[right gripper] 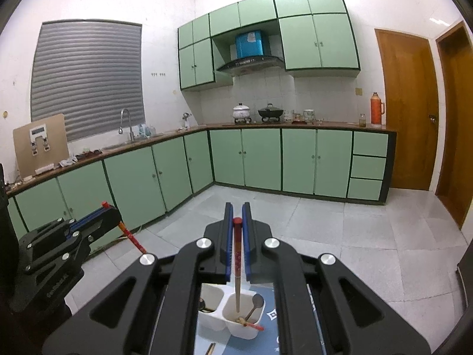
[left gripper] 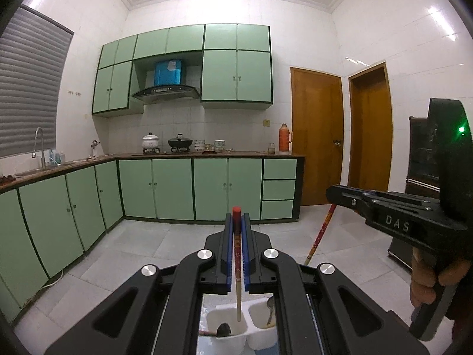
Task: Organize utensils
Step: 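Lift both red chopsticks upright and carry them over the holder, then open both tools to drop the red chopsticks into the holder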
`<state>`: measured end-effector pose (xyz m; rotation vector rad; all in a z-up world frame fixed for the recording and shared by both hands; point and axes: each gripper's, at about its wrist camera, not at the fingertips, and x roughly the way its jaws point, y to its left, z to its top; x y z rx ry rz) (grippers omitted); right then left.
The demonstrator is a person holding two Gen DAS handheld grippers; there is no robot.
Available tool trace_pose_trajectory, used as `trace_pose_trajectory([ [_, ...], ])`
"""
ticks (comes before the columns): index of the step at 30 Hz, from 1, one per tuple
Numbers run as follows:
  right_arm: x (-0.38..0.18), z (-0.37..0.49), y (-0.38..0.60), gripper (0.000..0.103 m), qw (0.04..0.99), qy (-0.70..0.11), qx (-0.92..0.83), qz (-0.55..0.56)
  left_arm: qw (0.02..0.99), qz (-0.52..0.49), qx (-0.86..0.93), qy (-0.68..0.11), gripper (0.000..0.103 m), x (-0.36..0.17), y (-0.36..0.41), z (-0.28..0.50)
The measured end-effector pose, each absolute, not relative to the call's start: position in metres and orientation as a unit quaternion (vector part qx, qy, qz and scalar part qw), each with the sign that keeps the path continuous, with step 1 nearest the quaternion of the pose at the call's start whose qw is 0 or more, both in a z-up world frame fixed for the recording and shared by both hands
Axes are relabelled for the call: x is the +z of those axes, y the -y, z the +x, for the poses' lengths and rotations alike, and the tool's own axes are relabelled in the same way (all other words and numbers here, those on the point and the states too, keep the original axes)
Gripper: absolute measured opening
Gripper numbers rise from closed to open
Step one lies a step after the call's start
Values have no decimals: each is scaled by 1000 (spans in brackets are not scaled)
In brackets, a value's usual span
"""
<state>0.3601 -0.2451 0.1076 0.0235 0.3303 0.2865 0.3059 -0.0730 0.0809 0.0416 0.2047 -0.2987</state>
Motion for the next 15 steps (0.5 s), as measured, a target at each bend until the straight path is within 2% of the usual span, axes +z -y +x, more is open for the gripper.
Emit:
trace_pose_trajectory([
  [15, 31, 396, 234, 7, 960, -236, 147, 17, 970, 10, -137, -199, 6, 9, 69, 371],
])
